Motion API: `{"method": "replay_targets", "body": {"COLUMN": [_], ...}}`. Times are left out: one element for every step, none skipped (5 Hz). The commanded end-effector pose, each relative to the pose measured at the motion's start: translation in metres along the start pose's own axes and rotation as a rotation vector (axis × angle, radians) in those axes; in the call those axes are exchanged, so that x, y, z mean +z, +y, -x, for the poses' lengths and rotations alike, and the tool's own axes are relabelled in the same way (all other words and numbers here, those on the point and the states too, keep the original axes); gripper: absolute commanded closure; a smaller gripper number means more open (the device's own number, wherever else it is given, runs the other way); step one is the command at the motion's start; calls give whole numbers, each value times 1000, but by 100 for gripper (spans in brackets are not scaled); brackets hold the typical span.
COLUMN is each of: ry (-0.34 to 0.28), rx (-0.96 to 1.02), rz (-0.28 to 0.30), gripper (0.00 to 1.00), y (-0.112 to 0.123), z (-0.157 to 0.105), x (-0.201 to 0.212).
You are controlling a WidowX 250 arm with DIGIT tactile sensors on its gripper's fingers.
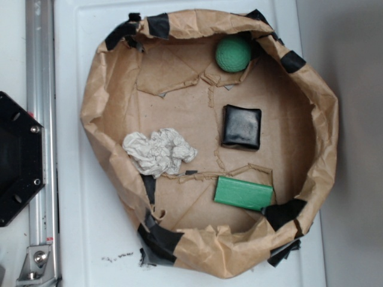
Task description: Grab the green block.
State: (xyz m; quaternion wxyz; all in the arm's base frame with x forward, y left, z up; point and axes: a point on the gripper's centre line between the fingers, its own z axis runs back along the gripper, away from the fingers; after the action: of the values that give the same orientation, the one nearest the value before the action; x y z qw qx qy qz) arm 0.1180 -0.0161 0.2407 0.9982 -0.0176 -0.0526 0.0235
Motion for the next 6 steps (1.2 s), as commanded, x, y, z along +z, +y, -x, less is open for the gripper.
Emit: {"method": "replay_targets", "body": {"ry": [0, -114, -213, -234, -228, -227], "rx": [0, -71, -191, -249, -325, -509], "rz": [0, 4, 3, -11, 10, 60], "gripper": [0, 0, 0, 0, 0, 0], "y": [0, 2, -6, -4, 5, 4], "z": [0, -34, -80, -109, -132, -142], "x": [0, -13, -24, -52, -86, -113]}}
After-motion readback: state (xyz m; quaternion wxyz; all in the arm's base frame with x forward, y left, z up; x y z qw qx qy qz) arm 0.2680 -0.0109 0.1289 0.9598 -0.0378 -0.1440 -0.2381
